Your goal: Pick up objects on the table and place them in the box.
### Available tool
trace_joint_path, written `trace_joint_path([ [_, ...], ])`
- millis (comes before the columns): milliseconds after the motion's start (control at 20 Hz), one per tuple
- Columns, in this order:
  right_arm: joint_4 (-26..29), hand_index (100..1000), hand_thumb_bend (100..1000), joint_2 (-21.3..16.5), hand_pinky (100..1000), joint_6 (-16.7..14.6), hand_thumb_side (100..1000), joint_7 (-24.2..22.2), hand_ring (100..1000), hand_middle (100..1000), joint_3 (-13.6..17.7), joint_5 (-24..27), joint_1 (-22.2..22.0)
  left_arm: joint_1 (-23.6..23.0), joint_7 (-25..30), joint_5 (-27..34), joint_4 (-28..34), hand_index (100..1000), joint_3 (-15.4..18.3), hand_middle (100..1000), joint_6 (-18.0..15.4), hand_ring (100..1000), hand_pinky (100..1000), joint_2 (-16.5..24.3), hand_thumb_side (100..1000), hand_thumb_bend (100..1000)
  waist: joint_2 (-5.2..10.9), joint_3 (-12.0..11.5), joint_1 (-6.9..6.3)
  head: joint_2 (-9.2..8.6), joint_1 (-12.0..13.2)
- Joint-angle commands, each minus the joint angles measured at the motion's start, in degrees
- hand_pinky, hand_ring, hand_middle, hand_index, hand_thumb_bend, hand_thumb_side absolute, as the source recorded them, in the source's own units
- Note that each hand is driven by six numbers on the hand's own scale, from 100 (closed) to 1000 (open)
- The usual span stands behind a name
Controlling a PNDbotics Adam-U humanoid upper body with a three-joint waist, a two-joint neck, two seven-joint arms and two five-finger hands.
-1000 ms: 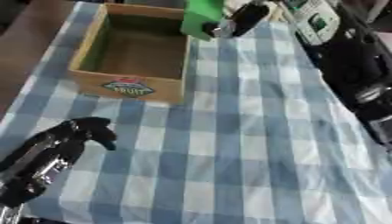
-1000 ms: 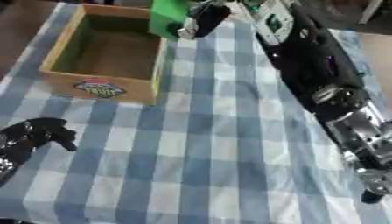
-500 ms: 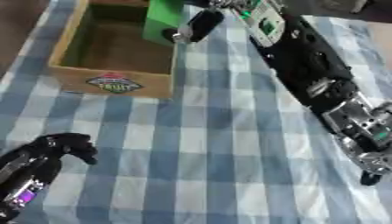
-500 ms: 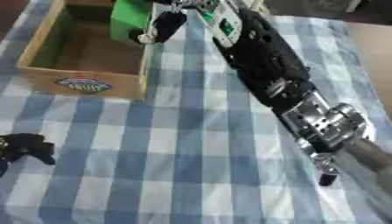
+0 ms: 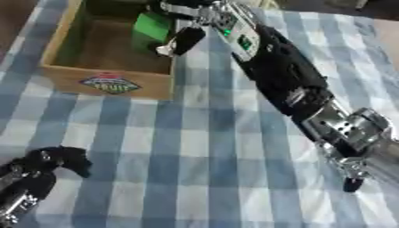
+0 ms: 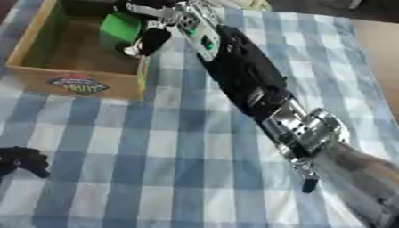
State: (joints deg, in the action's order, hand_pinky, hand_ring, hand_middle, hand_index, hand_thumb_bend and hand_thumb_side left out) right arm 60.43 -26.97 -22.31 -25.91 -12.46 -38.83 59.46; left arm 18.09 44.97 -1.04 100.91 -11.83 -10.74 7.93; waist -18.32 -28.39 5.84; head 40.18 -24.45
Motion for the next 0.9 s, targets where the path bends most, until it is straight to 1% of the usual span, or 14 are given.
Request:
trace_joint_path([
  [50,0.9,931,181,-0.3,714,-1.0,427,1.6,591,803,-0.2,-3.1,1.1,0.5,0.4,-0.2,0.5,854,0.0,677,-0.1,667,904,-0.3,848,100,0.97,-0.2,-0.25,-0.96,-0.1],
  [100,1.1,933,187,-0.2,718,-1.4,434,1.8,598,806,-0.5,-4.0,1.0,0.5,0.4,-0.3,0.4,854,0.1,676,-0.1,667,904,-0.3,848,100,0.95,-0.2,-0.22,-1.03,-0.1],
  [150,1.3,949,260,-0.2,780,-1.8,509,1.9,716,849,-0.7,-4.7,1.0,0.5,0.4,-0.3,0.4,852,0.1,677,-0.1,667,905,-0.3,849,100,0.92,-0.2,-0.2,-1.16,-0.1],
  [200,1.7,952,277,-0.1,798,-2.3,520,1.9,742,861,-1.0,-5.6,1.1,0.5,0.5,-0.3,0.4,852,0.1,677,-0.1,667,905,-0.4,849,100,0.88,-0.1,-0.17,-1.22,0.0],
  [250,2.2,972,365,-0.1,894,-2.8,590,2.0,866,937,-1.2,-6.5,1.1,0.5,0.5,-0.4,0.4,851,0.1,677,-0.1,667,905,-0.4,849,100,0.85,-0.1,-0.12,-1.24,-0.1],
  [300,2.7,975,367,-0.2,901,-3.3,593,2.1,875,942,-1.4,-7.4,1.1,0.5,0.6,-0.4,0.4,851,0.2,677,-0.1,667,905,-0.4,849,100,0.82,0.0,-0.08,-1.3,-0.1],
  [350,3.1,986,410,-0.2,945,-3.7,605,2.3,932,984,-1.4,-8.2,1.1,0.5,0.6,-0.5,0.4,850,0.2,677,-0.1,667,905,-0.4,850,100,0.79,0.1,-0.05,-1.35,-0.1],
  [450,3.9,995,421,-0.3,974,-4.1,616,3.0,960,1000,-1.5,-9.6,1.0,0.5,0.6,-0.6,0.4,851,0.2,678,-0.1,668,906,-0.5,850,101,0.73,0.2,0.02,-1.57,0.1],
  [650,5.6,993,443,-0.6,974,-3.7,609,5.8,962,1000,-1.1,-10.4,1.3,0.5,0.6,-0.6,0.4,853,0.4,678,-0.1,668,906,-0.5,849,102,0.64,0.8,0.0,-1.65,0.2],
  [700,6.1,993,436,-0.8,971,-3.5,612,6.8,959,1000,-1.1,-10.3,1.4,0.4,0.5,-0.6,0.4,853,0.5,678,-0.1,668,906,-0.4,848,101,0.64,1.0,-0.02,-1.59,0.2],
  [800,7.4,992,449,-1.2,967,-3.0,593,8.2,956,1000,-1.2,-9.9,1.4,0.4,0.4,-0.6,0.4,854,0.6,678,0.0,668,907,-0.4,848,101,0.69,1.3,-0.03,-1.48,0.3],
  [900,8.9,990,442,-1.6,946,-2.4,543,9.2,937,1000,-1.2,-8.9,1.5,0.3,0.2,-0.7,0.4,854,0.8,678,0.0,668,907,-0.3,847,101,0.72,1.8,-0.06,-1.44,0.6],
])
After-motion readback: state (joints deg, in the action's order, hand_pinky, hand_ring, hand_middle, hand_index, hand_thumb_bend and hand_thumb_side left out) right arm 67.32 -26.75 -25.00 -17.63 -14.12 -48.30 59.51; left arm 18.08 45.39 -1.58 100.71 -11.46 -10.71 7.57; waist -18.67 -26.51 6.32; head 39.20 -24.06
